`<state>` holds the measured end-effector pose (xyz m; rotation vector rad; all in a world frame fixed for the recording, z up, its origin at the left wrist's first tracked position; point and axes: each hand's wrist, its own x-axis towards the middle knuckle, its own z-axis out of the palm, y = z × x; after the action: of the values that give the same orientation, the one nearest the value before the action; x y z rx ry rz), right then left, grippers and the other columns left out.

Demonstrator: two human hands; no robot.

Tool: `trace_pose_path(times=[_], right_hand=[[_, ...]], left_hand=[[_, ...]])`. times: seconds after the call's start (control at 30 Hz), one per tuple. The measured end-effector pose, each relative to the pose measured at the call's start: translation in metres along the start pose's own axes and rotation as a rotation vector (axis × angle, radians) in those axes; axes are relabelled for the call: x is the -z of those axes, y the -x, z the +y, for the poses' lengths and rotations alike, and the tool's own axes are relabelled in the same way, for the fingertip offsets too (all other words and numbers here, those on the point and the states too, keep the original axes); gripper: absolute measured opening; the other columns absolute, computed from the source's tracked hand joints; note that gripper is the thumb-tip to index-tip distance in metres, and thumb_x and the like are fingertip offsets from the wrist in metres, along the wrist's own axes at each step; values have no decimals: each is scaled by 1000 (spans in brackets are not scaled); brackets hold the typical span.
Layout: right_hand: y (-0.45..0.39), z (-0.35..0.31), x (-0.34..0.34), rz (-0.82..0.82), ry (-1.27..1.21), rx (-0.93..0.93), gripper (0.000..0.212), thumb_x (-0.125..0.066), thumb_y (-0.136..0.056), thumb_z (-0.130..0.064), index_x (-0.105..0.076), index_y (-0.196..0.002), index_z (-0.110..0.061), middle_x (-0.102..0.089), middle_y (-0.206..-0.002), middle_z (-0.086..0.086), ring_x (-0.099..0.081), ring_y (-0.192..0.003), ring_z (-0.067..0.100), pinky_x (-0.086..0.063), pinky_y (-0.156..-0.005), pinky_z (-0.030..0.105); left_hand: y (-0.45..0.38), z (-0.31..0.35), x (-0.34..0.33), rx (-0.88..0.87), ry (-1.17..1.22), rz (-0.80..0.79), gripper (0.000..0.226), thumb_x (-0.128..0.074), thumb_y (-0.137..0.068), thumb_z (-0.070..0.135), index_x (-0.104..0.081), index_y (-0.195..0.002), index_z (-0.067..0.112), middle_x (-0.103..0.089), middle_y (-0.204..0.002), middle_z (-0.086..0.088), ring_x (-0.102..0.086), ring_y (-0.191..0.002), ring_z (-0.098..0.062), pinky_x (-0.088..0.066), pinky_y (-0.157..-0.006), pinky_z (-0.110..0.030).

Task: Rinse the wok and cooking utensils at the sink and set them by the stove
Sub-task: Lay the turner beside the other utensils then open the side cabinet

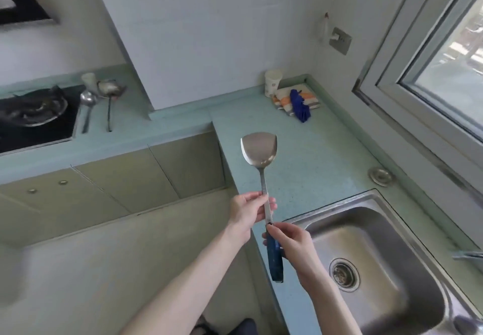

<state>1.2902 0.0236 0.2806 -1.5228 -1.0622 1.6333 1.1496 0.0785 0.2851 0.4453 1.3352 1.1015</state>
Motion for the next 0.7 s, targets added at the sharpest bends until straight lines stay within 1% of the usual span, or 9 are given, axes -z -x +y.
trace_pose_path(times=[0.1, 0.17, 0.23, 0.33, 0.4, 0.47, 0.53, 0.6, 0.7], right_hand=[[-12, -10, -41, -92, 70, 6, 15, -69, -100, -19, -80, -92, -13, -79, -86, 3, -74, -84, 20, -56, -80, 35], [-19, -17, -71, -126, 99, 16, 14, -70, -99, -18, -79, -92, -10, -78, -86, 10, -71, -79, 14, -56, -76, 33], [-27, -24, -103, -162, 114, 35, 14, -70, -99, -15, -78, -92, -7, -76, -90, 18, -71, -78, 14, -57, -74, 34], [-40, -32, -150, -215, 142, 53, 15, -69, -99, -15, -78, -91, -6, -73, -92, 23, -73, -80, 19, -60, -79, 39], [-50, -37, -180, -243, 173, 63, 17, -69, -99, -18, -79, -88, -10, -74, -90, 19, -73, -83, 27, -60, -84, 42], [-59, -41, -210, -259, 205, 70, 17, -69, -98, -21, -78, -89, -9, -77, -88, 15, -73, -92, 36, -60, -90, 50], [-68, -45, -239, -268, 202, 72, 18, -70, -98, -22, -77, -90, -8, -76, -89, 16, -72, -96, 40, -57, -94, 56], [-76, -51, -268, -277, 191, 75, 17, -70, -97, -21, -79, -89, -10, -77, -89, 16, -73, -93, 39, -58, -93, 55], [-86, -63, -308, -292, 159, 66, 15, -71, -98, -18, -82, -89, -12, -78, -88, 13, -78, -86, 27, -61, -89, 49]], left_hand=[[-6, 20, 44, -29, 49, 41, 18, -72, -94, 4, -68, -110, -3, -79, -94, -18, -78, -90, -32, -63, -80, -35], [-9, 35, 75, -44, 65, 65, 18, -72, -93, 3, -69, -110, -3, -78, -95, -19, -77, -92, -34, -63, -85, -39], [-10, 52, 106, -69, 75, 86, 14, -73, -92, 1, -71, -105, -1, -78, -95, -20, -76, -95, -36, -63, -85, -40], [-15, 76, 152, -91, 82, 133, 16, -75, -90, 1, -71, -106, 0, -78, -95, -19, -76, -95, -37, -63, -85, -39], [-20, 90, 183, -98, 95, 165, 18, -75, -90, 2, -71, -107, -1, -78, -94, -19, -76, -94, -35, -63, -85, -39], [-28, 102, 212, -103, 114, 188, 18, -75, -90, 1, -72, -107, -2, -78, -95, -20, -77, -93, -33, -64, -83, -36], [-35, 114, 241, -116, 125, 211, 16, -76, -89, 0, -74, -104, -2, -78, -95, -21, -77, -91, -34, -63, -79, -33], [-43, 125, 267, -130, 113, 230, 16, -77, -88, 2, -75, -103, -2, -78, -95, -21, -77, -89, -33, -63, -76, -31], [-55, 145, 301, -146, 105, 246, 13, -77, -89, 3, -76, -101, -1, -76, -98, -24, -76, -81, -27, -63, -73, -28]])
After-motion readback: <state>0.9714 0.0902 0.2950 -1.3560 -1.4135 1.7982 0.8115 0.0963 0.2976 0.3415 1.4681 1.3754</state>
